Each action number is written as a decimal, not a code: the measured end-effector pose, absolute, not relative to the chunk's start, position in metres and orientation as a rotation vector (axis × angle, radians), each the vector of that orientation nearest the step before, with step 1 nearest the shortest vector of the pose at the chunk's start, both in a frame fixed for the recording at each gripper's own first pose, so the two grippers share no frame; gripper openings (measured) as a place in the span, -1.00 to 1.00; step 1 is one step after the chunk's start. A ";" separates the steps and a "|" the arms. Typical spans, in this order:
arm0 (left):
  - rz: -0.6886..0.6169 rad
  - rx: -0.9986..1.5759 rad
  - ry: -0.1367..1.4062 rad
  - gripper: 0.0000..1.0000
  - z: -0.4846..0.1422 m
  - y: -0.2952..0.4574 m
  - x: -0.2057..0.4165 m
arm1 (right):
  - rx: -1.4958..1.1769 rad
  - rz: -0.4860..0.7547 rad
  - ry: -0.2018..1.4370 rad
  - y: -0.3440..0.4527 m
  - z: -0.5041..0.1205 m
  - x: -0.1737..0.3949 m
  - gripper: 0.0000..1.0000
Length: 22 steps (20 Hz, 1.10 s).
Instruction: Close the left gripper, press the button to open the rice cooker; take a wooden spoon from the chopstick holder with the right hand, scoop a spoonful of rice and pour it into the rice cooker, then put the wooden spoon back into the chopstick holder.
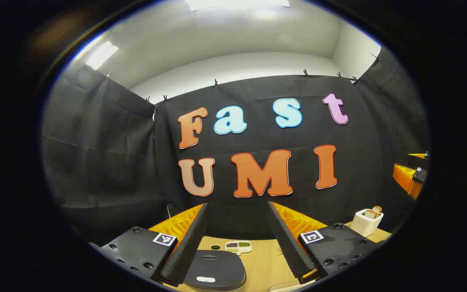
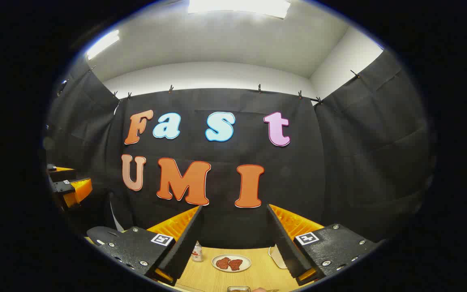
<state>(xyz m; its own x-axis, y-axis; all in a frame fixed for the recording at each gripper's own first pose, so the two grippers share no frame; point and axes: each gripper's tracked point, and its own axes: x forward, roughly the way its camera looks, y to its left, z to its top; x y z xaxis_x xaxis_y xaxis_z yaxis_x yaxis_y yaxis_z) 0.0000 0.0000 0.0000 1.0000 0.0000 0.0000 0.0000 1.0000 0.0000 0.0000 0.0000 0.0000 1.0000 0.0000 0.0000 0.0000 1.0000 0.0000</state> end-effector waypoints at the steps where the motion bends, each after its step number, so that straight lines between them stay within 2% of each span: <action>1: -0.002 0.000 0.002 1.00 -0.001 -0.001 -0.001 | 0.003 0.001 -0.001 0.000 0.001 0.000 0.88; 17: -0.017 -0.030 0.027 1.00 -0.010 -0.004 -0.003 | -0.010 -0.025 -0.026 -0.012 0.009 -0.007 0.87; 18: -0.005 -0.034 0.027 0.90 -0.010 0.000 -0.001 | -0.007 -0.025 -0.023 -0.013 0.008 -0.007 0.87; 19: 0.011 -0.037 0.030 0.90 -0.011 0.006 0.002 | 0.000 -0.020 -0.018 -0.012 0.007 -0.006 0.87; 20: 0.022 -0.037 0.038 0.75 -0.014 0.010 0.005 | 0.009 -0.014 -0.007 -0.010 0.004 -0.004 0.87; 22: 0.049 -0.036 0.056 0.92 -0.019 0.021 0.007 | 0.022 0.006 0.024 -0.005 -0.004 -0.004 0.87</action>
<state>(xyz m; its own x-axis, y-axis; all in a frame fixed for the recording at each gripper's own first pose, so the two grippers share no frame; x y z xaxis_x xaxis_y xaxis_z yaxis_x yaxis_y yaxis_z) 0.0074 0.0209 -0.0191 0.9972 0.0482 -0.0573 -0.0503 0.9981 -0.0351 -0.0037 -0.0047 -0.0039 0.9997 0.0058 -0.0238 -0.0053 0.9997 0.0218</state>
